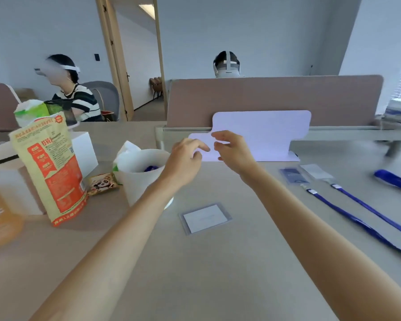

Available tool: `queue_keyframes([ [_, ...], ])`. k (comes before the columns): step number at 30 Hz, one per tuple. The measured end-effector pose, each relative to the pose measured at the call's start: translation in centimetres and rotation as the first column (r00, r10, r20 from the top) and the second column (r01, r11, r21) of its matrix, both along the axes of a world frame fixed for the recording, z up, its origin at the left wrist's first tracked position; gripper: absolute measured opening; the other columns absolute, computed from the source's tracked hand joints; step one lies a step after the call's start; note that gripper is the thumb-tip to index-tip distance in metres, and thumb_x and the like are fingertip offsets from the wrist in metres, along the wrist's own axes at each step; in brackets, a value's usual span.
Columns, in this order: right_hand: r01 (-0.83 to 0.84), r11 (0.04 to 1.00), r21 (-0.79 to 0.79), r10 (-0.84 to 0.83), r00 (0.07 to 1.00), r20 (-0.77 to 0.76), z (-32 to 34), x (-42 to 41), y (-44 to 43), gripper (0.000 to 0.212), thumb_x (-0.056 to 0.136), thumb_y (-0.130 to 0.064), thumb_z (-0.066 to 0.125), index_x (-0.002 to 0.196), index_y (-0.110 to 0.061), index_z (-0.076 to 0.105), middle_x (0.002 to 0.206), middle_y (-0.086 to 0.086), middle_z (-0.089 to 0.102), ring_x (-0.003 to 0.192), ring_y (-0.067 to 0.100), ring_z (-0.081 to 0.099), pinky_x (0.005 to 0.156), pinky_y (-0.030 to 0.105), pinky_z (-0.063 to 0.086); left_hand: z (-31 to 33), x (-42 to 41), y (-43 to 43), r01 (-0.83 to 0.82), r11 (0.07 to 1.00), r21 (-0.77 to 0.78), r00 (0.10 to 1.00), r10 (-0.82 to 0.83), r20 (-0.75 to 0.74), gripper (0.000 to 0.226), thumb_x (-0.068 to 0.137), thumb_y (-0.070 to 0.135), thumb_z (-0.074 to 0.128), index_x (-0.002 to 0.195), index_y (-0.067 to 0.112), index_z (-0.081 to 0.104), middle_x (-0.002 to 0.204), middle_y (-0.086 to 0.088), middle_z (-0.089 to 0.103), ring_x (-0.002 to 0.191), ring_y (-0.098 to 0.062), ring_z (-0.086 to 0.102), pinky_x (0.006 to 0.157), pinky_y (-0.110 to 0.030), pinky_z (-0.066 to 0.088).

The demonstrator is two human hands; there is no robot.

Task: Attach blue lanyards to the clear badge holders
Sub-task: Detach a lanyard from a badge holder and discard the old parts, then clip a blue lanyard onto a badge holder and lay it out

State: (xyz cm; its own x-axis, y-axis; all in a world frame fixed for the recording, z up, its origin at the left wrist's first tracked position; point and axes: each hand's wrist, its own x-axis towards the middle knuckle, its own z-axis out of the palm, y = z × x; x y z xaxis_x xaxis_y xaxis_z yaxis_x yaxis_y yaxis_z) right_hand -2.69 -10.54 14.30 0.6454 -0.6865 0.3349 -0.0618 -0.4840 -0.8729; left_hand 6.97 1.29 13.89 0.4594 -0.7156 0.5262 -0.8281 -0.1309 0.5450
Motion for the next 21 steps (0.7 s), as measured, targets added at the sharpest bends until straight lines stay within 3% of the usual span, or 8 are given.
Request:
queue_keyframes([
  [5,0.181,0.983,0.027,-0.181,0.983,0.026,-2.4,-8.9,-4.9,0.034,0.096,-0.02,0.046,0.127,-0.019,0.058,0.125,0.0,0.061,0.11,0.02,0.063,0.096,0.043,0.051,-2.8,-7.5,-7.3,0.258,0.962,0.094,0.966,-0.255,-0.046,0.033,0.094,0.006,0.042,0.121,0.016,0.059,0.13,-0.003,0.054,0.123,-0.019,0.047,0.094,-0.021,0.032],
  [8,0.311,0.948,0.071,-0.312,0.95,0.006,-4.0,-15.1,-8.6,0.032,0.097,-0.02,0.045,0.125,-0.02,0.059,0.119,0.001,0.064,0.103,0.017,0.064,0.09,0.037,0.052,-4.6,-12.2,-11.7,0.373,0.921,0.107,0.924,-0.36,-0.128,0.031,0.096,0.007,0.041,0.123,0.013,0.057,0.131,-0.003,0.055,0.121,-0.017,0.05,0.088,-0.015,0.033],
  [10,0.386,0.917,0.106,-0.387,0.922,-0.011,-4.9,-19.0,-11.0,0.03,0.097,-0.018,0.045,0.122,-0.02,0.06,0.107,-0.002,0.067,0.095,0.015,0.066,0.085,0.035,0.051,-5.6,-15.2,-14.6,0.415,0.905,0.097,0.903,-0.397,-0.164,0.028,0.098,0.012,0.04,0.121,0.013,0.056,0.129,-0.002,0.058,0.116,-0.016,0.053,0.082,-0.013,0.033],
  [12,0.464,0.879,0.113,-0.462,0.886,-0.044,-6.0,-22.5,-13.4,0.032,0.095,-0.018,0.047,0.124,-0.019,0.06,0.109,0.001,0.066,0.097,0.019,0.065,0.083,0.034,0.051,-6.3,-17.9,-17.3,0.449,0.887,0.103,0.88,-0.42,-0.221,0.028,0.1,0.017,0.039,0.122,0.014,0.055,0.127,0.002,0.058,0.111,-0.013,0.053,0.081,-0.014,0.032],
  [17,0.597,0.793,0.12,-0.585,0.802,-0.122,-8.4,-30.0,-18.7,0.034,0.095,-0.02,0.049,0.128,-0.019,0.058,0.117,0.002,0.063,0.101,0.019,0.06,0.087,0.032,0.047,-8.0,-23.8,-23.9,0.54,0.834,0.117,0.823,-0.494,-0.28,0.03,0.101,0.02,0.038,0.126,0.013,0.053,0.13,0.0,0.058,0.117,-0.014,0.053,0.086,-0.012,0.032],
  [21,0.712,0.695,0.101,-0.688,0.699,-0.195,-10.2,-34.2,-22.5,0.033,0.092,-0.016,0.049,0.123,-0.015,0.06,0.114,0.002,0.061,0.094,0.017,0.057,0.078,0.027,0.043,-9.2,-26.8,-28.6,0.566,0.815,0.122,0.809,-0.521,-0.271,0.03,0.1,0.019,0.038,0.124,0.014,0.055,0.127,-0.001,0.059,0.116,-0.014,0.054,0.091,-0.019,0.036],
])
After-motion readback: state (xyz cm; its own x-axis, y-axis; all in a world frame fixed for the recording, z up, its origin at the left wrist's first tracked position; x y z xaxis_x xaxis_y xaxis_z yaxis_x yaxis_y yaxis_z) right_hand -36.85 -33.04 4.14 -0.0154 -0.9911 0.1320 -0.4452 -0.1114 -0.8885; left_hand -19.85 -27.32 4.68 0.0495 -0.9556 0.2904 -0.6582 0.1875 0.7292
